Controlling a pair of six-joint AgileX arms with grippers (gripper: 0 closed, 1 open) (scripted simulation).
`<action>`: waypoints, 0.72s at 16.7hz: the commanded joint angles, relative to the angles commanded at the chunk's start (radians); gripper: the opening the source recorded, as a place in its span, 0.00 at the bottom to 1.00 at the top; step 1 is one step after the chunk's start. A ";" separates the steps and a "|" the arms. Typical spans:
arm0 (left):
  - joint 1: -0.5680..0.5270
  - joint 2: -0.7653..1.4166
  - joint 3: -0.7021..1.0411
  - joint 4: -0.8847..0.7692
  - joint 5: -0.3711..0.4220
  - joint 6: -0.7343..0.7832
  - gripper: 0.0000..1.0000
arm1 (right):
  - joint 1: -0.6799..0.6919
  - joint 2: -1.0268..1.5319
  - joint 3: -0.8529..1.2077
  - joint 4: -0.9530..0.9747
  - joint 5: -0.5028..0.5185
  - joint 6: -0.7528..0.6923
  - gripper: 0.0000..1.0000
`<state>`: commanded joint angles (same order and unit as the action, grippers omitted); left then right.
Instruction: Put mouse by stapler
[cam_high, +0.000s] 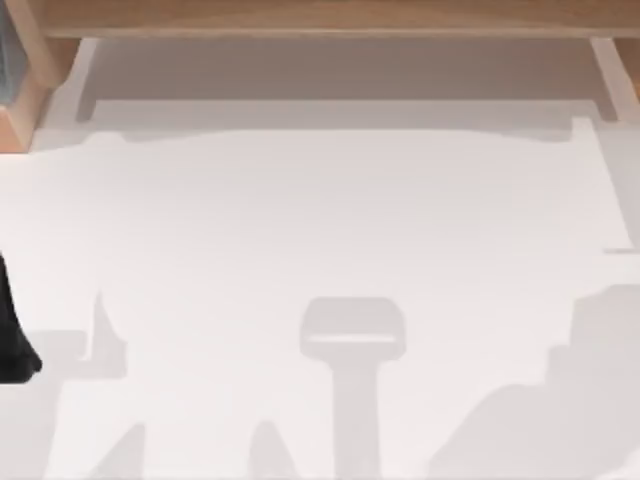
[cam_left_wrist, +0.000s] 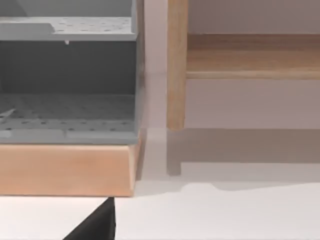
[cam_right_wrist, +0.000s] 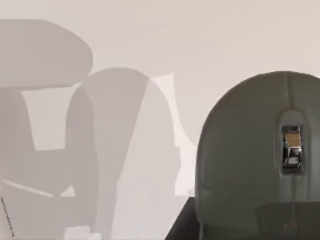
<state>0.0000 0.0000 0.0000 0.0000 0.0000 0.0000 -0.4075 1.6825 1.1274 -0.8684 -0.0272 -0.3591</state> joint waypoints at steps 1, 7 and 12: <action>0.000 0.000 0.000 0.000 0.000 0.000 1.00 | 0.005 0.006 -0.030 0.020 -0.005 -0.001 0.00; 0.000 0.000 0.000 0.000 0.000 0.000 1.00 | 0.015 0.026 -0.098 0.070 -0.019 -0.003 0.00; 0.000 0.000 0.000 0.000 0.000 0.000 1.00 | 0.010 0.022 -0.097 0.068 -0.018 -0.001 0.00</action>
<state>0.0000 0.0000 0.0000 0.0000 0.0000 0.0000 -0.3974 1.7042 1.0309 -0.8004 -0.0457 -0.3601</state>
